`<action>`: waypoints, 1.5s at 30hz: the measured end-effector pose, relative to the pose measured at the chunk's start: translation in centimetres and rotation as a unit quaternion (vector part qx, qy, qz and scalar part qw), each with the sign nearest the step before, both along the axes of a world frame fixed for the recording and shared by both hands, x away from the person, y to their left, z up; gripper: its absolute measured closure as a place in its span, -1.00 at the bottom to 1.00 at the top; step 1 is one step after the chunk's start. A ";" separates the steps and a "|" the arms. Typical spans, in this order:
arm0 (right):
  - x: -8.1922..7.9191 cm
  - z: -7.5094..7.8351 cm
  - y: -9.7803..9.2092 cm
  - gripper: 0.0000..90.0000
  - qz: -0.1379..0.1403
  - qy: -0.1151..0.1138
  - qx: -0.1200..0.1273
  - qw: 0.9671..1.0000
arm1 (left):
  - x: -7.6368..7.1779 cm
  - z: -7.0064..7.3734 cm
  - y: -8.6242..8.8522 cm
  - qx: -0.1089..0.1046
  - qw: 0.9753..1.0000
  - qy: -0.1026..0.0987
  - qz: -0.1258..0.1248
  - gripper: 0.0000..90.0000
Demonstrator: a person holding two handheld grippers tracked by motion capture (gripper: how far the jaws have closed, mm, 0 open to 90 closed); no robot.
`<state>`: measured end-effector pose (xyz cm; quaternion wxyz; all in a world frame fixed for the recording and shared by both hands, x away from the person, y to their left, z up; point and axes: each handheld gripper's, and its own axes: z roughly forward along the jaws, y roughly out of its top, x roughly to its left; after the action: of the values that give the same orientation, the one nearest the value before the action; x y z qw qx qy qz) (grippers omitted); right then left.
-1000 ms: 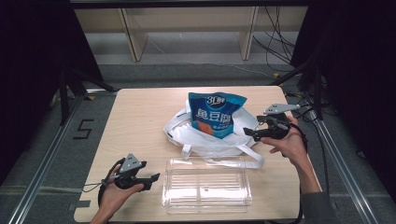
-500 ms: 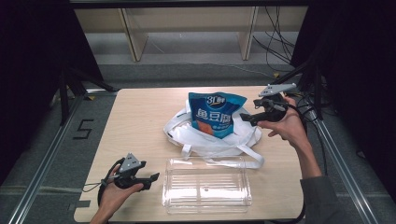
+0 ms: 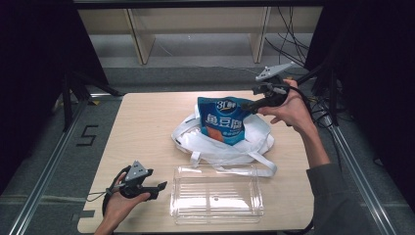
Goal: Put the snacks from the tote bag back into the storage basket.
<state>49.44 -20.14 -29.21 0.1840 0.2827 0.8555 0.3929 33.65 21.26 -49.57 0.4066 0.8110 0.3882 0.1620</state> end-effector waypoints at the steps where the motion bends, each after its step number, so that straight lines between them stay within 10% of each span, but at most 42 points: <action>1: 0.1 0.1 0.5 -0.41 -0.001 0.004 0.005 1.000 | 0.0 0.0 0.0 0.004 1.000 -0.004 -0.002 -0.40; 21: 2.8 0.2 5.8 0.15 0.053 0.034 -0.076 0.995 | 0.0 0.1 0.1 0.006 1.000 -0.007 -0.007 -0.40; 45: 4.3 -0.4 7.5 1.00 0.121 0.056 -0.172 0.976 | 0.0 0.1 0.1 0.009 1.000 -0.003 -0.014 -0.38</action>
<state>53.73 -12.67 -29.57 0.1327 0.1622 0.9472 0.2427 33.67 21.38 -49.47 0.4030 0.8192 0.3744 0.1621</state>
